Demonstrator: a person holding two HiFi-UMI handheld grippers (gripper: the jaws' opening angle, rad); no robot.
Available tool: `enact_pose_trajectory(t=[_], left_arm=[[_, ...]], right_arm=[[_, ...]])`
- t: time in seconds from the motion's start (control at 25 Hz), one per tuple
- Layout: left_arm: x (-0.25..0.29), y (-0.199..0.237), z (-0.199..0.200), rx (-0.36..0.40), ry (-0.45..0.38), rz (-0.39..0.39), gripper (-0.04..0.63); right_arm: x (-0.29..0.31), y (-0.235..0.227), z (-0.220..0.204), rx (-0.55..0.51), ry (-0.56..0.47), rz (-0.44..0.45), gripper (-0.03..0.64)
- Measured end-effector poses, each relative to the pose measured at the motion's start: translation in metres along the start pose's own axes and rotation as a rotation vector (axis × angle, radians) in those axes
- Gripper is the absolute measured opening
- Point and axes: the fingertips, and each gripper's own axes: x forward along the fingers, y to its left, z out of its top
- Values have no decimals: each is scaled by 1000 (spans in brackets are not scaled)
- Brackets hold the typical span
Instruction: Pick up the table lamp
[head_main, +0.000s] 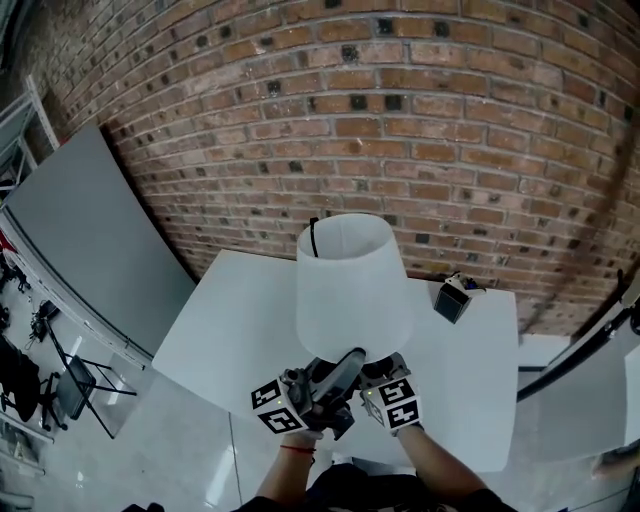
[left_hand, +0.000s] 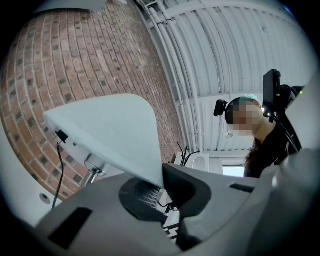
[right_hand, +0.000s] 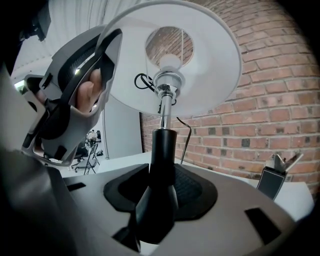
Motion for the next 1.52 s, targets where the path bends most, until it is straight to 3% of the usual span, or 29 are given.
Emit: enact_pose_trajectory(t=[0.48,1.52], left_arm=[[29,-54,24,83,-12,1,10],[108,-122,51,233,4,-132,12]], right_arm=[[-40,13,52,-51,-122,39,150],[-101,-19,148,-116,-305,17,150]])
